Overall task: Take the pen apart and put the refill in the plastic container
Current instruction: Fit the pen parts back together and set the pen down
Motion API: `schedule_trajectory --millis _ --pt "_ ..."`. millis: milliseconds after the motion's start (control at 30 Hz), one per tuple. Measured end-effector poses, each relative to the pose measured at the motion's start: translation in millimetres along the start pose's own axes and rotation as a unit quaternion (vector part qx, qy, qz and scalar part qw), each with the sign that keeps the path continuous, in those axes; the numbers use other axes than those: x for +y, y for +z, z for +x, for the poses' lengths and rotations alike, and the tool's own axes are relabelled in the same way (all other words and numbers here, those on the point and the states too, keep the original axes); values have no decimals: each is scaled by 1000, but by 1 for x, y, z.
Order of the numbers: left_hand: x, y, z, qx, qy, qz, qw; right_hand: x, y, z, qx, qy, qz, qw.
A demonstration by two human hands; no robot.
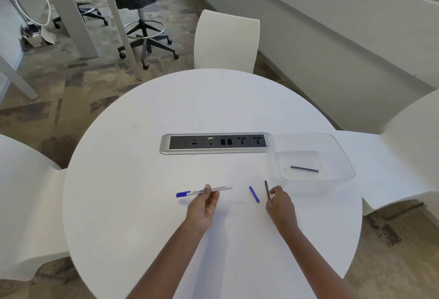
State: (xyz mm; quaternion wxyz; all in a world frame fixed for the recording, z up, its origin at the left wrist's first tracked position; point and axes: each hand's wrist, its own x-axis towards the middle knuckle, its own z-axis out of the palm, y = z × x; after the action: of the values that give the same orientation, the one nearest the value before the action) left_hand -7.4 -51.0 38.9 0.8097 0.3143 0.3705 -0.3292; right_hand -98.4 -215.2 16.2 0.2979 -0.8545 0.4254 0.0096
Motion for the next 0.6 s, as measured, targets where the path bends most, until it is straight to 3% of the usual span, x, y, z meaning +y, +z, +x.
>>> schedule_trajectory --millis 167,333,433,600 --pt "-1 -1 -4 -13 -16 -47 999 -18 -18 -5 -72 26 186 980" --pt "-7 1 -9 -24 -27 -72 997 -54 -34 -25 -131 -39 439 888" --pt "-11 4 -11 -30 -37 -90 995 -69 -37 -32 -127 -81 490 859" --pt "-12 10 -15 -36 -36 -102 994 -75 -37 -33 -99 -118 479 864"
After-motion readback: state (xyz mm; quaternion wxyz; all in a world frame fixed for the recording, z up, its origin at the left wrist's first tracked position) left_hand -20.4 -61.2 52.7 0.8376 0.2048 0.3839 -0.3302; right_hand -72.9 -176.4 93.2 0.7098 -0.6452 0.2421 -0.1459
